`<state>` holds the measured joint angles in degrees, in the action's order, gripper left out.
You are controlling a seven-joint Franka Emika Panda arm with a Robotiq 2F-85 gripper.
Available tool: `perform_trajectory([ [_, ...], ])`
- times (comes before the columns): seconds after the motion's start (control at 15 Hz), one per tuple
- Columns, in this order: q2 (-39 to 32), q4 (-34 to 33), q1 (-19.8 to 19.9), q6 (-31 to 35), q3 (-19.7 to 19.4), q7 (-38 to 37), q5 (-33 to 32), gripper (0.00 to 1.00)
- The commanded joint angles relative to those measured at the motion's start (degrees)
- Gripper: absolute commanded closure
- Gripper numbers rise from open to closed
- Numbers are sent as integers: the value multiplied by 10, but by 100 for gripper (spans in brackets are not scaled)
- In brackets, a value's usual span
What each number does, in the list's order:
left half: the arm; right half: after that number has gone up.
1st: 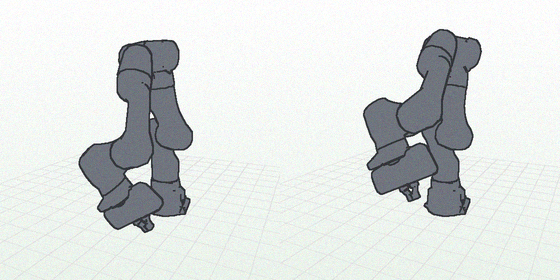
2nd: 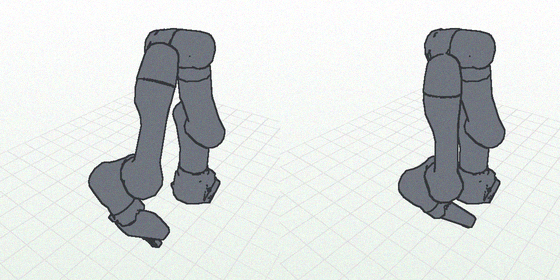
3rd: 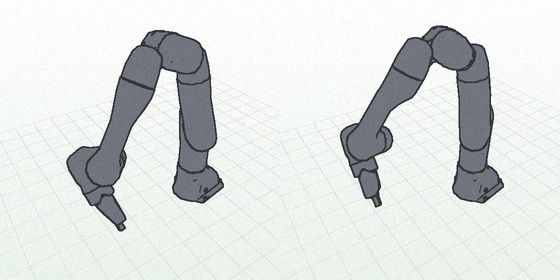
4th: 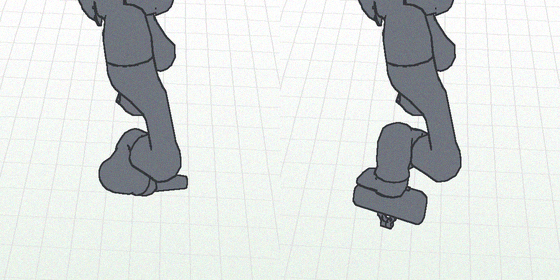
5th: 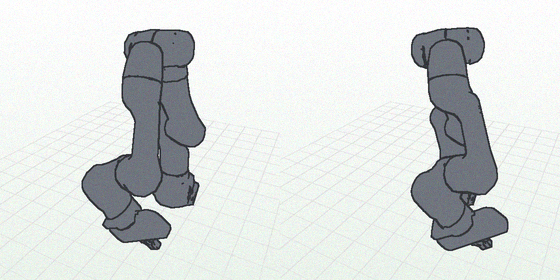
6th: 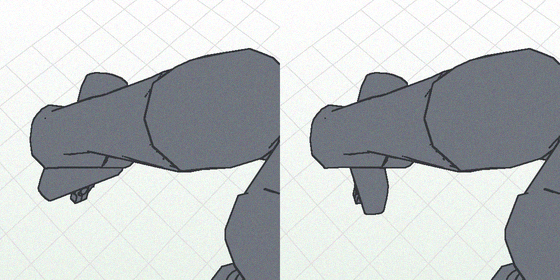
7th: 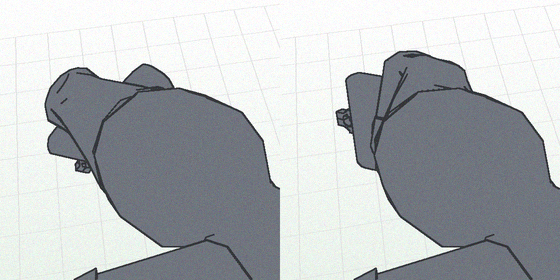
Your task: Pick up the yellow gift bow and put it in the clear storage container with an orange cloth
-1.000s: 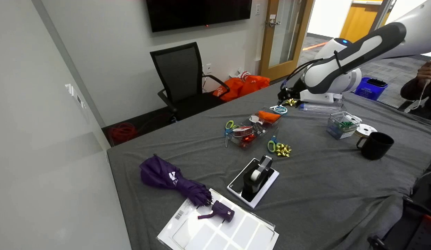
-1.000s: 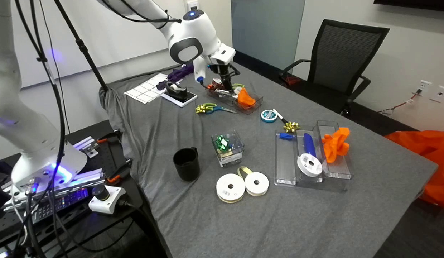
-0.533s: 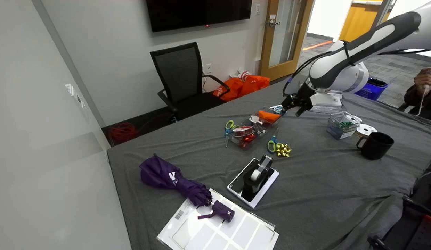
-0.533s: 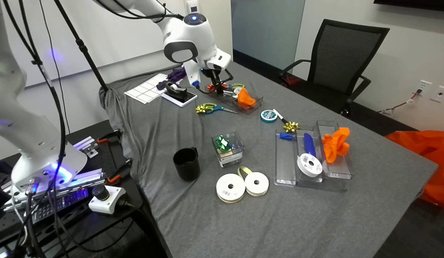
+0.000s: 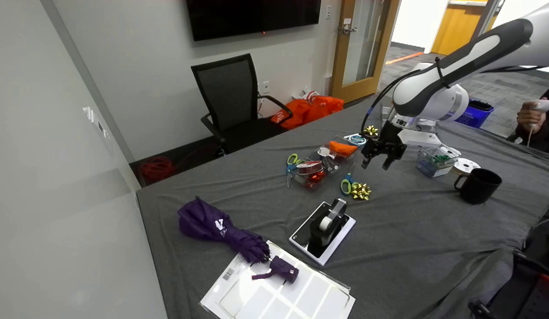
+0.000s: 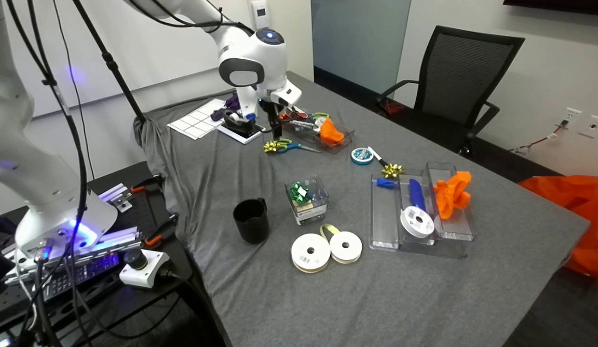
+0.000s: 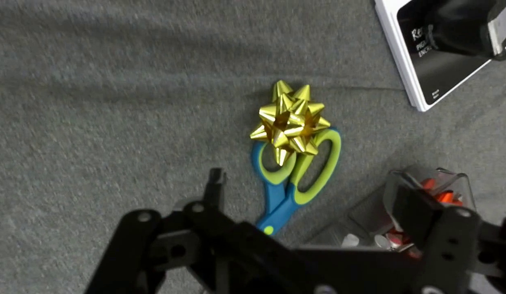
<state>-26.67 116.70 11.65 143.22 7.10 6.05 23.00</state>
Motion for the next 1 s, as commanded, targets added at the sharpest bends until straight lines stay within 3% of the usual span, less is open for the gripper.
perform_trajectory([
  [0.0,-15,3,-42,19,-28,-48,-21,0],
  [0.73,-94,-5,-132,128,-82,-179,-114,0],
  [0.8,-99,-6,-132,137,-81,-180,-114,25],
  [0.93,-106,-6,-133,153,-79,-182,-111,34],
])
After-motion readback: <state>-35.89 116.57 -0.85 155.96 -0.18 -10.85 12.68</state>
